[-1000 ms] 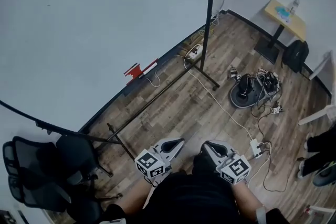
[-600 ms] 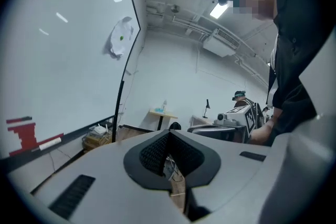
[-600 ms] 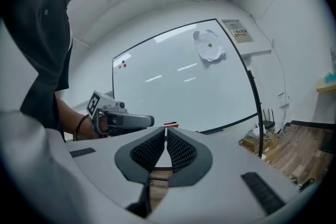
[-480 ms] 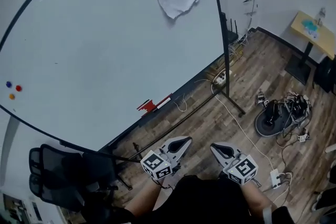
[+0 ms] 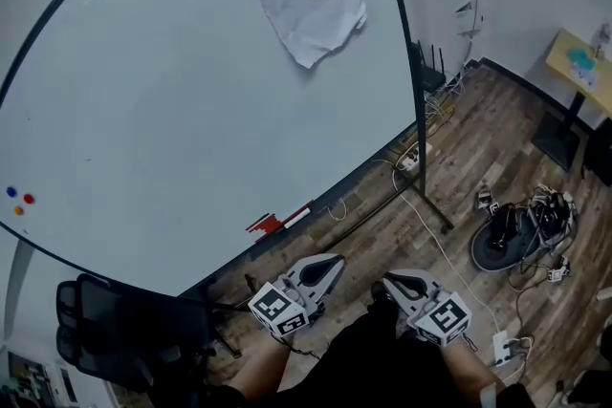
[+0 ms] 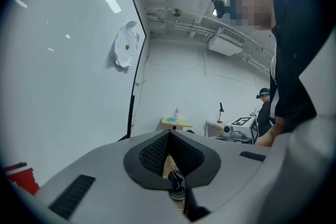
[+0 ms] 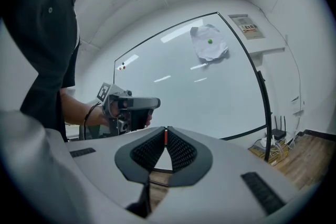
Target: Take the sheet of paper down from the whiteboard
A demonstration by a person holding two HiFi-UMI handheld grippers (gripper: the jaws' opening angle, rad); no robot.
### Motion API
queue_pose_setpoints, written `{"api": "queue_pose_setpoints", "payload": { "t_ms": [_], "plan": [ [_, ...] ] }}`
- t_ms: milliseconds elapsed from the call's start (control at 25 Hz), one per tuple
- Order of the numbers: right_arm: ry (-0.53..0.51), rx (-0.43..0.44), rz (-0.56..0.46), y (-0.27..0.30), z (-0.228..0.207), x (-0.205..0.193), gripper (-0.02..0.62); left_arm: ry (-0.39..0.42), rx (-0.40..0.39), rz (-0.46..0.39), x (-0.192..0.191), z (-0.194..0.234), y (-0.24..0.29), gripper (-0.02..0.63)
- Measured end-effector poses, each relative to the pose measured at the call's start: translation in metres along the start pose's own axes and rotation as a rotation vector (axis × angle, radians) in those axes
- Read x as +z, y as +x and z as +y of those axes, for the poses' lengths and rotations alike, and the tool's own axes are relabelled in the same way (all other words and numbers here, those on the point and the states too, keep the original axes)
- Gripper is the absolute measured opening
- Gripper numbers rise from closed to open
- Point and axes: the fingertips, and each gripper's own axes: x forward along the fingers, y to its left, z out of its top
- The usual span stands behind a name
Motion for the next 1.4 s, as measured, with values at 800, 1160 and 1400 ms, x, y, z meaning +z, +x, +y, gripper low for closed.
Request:
{"api": "queue_pose_setpoints", "payload": {
  "t_ms": [800,1160,1400],
  "plan": [
    [-0.208,-0.055,-0.168,0.144,-0.162,0.155,0.025,0.295,-0.083,-0.08,0.174,0.144,0.07,0.012],
    [-0.389,0.051,-0.409,0.17,-0.18,0.269,0.025,0.481,0.079,-0.08,0.275,0.172,0.076,0.012],
    [-0.503,0.098,-0.548,0.171,-0.206,0.357,0.025,0.712,0.244,0.007,0.352,0.17,0.085,0.012]
  ]
}}
